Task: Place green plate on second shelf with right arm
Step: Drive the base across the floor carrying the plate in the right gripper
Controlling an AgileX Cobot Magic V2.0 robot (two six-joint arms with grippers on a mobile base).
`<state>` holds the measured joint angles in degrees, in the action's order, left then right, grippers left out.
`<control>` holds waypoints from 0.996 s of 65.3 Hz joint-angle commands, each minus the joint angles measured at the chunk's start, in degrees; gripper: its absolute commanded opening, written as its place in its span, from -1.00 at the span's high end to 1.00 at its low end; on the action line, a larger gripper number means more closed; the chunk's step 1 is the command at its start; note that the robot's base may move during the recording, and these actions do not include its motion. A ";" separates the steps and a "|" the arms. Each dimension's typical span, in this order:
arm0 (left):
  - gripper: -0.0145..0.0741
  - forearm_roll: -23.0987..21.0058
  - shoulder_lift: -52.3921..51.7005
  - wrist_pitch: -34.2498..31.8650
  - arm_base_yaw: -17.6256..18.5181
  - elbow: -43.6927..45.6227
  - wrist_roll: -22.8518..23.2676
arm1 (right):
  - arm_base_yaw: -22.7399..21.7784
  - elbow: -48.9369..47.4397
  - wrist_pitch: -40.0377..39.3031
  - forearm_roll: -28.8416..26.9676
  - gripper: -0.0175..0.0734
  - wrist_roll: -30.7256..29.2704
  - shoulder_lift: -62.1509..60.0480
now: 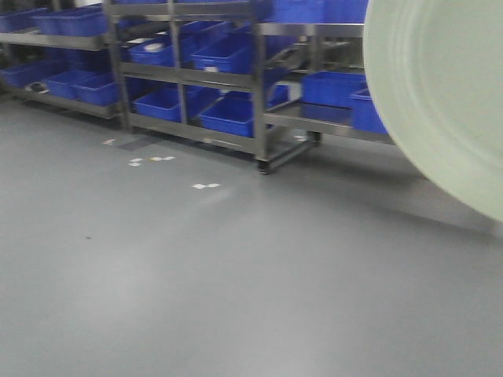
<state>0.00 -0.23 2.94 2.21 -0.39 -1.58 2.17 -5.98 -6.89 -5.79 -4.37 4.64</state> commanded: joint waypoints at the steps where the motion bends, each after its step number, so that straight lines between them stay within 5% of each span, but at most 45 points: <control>1: 0.38 0.00 -0.92 -4.54 0.01 -2.27 0.09 | -0.30 -1.88 -6.55 -0.59 0.49 0.26 0.50; 65: 0.38 0.00 -0.92 -4.54 0.01 -2.27 0.09 | -0.30 -1.88 -6.49 -0.59 0.49 0.21 0.50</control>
<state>0.00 -0.23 3.08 2.21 -0.39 -1.58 2.17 -5.98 -6.81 -5.81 -4.37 4.64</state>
